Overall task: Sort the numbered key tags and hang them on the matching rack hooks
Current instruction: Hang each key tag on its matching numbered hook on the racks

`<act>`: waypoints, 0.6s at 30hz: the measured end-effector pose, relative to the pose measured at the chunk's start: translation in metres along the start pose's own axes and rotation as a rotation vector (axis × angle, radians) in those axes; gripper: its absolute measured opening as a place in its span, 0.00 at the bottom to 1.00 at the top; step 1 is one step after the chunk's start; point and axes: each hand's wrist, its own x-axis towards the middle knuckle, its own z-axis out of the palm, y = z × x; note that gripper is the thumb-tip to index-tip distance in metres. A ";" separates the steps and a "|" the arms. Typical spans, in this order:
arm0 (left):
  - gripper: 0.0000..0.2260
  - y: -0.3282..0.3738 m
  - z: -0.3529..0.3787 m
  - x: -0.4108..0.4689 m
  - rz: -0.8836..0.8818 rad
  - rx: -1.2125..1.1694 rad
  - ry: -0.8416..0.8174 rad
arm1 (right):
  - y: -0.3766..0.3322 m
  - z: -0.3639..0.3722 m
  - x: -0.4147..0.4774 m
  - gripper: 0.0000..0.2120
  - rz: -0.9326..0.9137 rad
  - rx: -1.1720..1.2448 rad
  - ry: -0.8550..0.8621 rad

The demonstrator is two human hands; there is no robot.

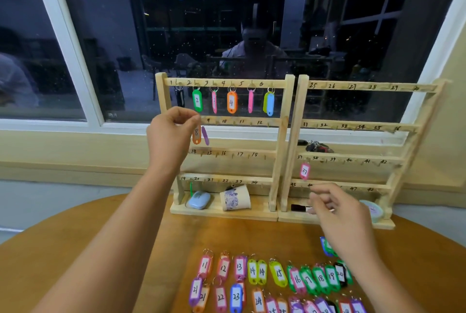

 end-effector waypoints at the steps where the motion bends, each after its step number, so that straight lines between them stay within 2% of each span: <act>1: 0.02 0.000 0.001 0.000 0.006 0.028 0.000 | 0.005 -0.003 0.002 0.07 0.025 0.013 0.007; 5: 0.04 0.002 0.004 0.000 0.032 0.112 0.015 | 0.019 -0.016 0.011 0.08 0.063 0.014 0.017; 10: 0.03 0.004 0.002 0.000 0.060 0.155 0.042 | 0.040 -0.040 0.024 0.09 0.125 -0.141 -0.014; 18: 0.04 0.002 -0.001 -0.031 0.027 0.085 0.040 | 0.065 -0.039 0.024 0.06 0.296 -0.397 -0.323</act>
